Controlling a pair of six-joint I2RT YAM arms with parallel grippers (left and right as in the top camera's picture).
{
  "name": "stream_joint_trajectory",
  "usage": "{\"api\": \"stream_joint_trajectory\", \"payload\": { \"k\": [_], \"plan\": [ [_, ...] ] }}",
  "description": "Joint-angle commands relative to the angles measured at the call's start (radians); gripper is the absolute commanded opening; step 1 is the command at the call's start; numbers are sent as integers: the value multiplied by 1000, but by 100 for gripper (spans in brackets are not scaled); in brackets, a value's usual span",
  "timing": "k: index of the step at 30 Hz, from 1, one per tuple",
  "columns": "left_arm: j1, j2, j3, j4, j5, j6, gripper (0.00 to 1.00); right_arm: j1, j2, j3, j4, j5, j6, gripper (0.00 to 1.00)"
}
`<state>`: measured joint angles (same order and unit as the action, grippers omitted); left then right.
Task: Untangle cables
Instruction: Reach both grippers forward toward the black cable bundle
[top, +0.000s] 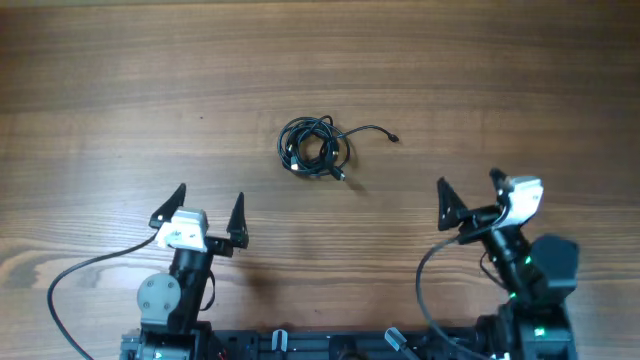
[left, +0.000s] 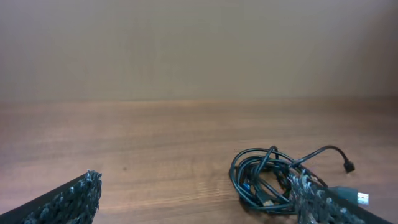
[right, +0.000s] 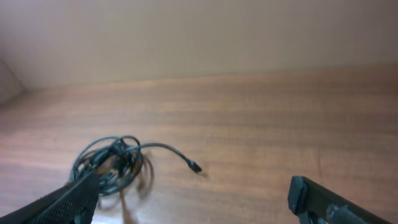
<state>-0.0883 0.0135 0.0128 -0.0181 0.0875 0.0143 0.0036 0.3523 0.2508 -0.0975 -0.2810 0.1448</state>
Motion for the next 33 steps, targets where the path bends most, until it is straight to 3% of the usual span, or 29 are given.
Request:
{"api": "stream_joint_trajectory", "payload": {
  "k": [1, 6, 11, 15, 23, 26, 30, 33],
  "plan": [
    [7, -6, 4, -2, 14, -79, 100, -3, 186, 234, -100, -21, -46, 100],
    [7, 31, 126, -132, 17, -84, 100, -3, 325, 380, -159, -67, -52, 100],
    [7, 243, 407, -279, 87, -175, 100, -3, 425, 493, -227, -151, -52, 100],
    [7, 510, 686, -402, 143, -203, 100, -3, 502, 628, -349, -189, -53, 100],
    [7, 1200, 1357, -880, 232, -206, 100, -3, 693, 965, -669, -215, -145, 100],
    [7, 1371, 1441, -877, 280, -206, 100, -3, 740, 1012, -696, -215, -151, 100],
    [7, 1515, 1440, -815, 368, -206, 100, -3, 780, 1012, -707, -226, -58, 100],
    [7, 1594, 1440, -789, 383, -218, 98, -3, 821, 1012, -716, -234, -67, 100]
  ]
}}
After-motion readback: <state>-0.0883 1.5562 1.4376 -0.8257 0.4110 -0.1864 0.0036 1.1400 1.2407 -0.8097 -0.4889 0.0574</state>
